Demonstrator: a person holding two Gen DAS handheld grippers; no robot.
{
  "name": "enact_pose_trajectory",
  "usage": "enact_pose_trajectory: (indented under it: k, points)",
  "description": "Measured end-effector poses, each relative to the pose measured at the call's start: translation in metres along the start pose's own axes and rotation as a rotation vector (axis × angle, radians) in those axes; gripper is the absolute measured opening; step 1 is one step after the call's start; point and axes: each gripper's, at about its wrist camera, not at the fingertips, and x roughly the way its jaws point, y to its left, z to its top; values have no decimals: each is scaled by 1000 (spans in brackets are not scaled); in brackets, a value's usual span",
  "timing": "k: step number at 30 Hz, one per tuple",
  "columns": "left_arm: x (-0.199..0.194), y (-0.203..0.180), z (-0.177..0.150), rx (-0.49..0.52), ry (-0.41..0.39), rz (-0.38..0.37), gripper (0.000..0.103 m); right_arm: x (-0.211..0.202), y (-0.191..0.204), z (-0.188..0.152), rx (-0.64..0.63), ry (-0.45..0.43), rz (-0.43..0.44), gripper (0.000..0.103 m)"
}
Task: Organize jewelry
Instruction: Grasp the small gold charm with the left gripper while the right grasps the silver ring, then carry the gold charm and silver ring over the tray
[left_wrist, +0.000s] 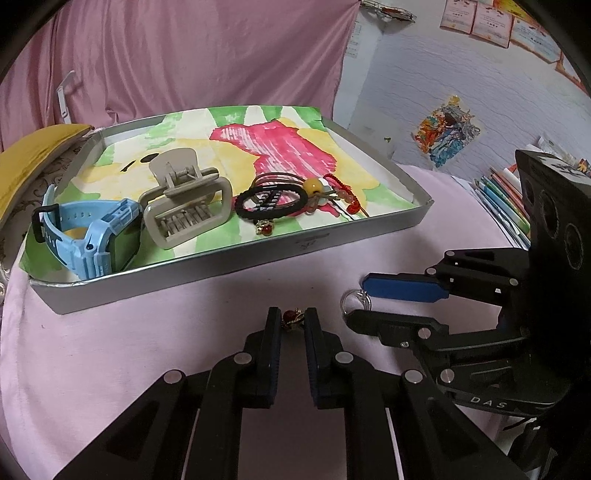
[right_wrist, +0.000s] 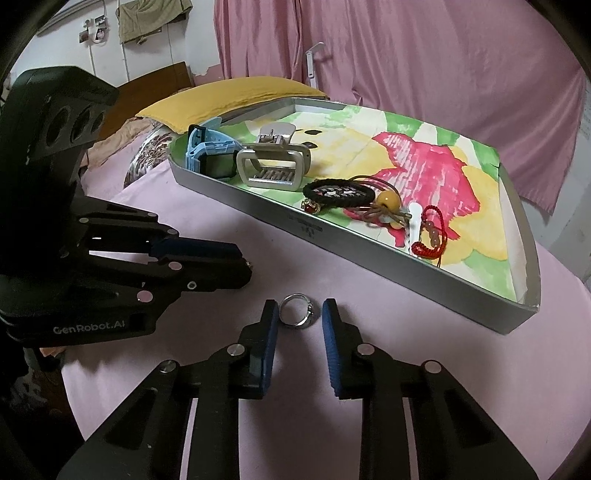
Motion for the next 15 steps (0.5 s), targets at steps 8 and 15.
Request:
enact_pose_trajectory:
  k: [8,15]
  points:
    - [-1,-1,-1,-5,-6,8,12,2,1,2,-11,0,-15,17]
    - [-8,-5,-3,0,-48,12,11,-11,-2,-1,19,-60,-38,17]
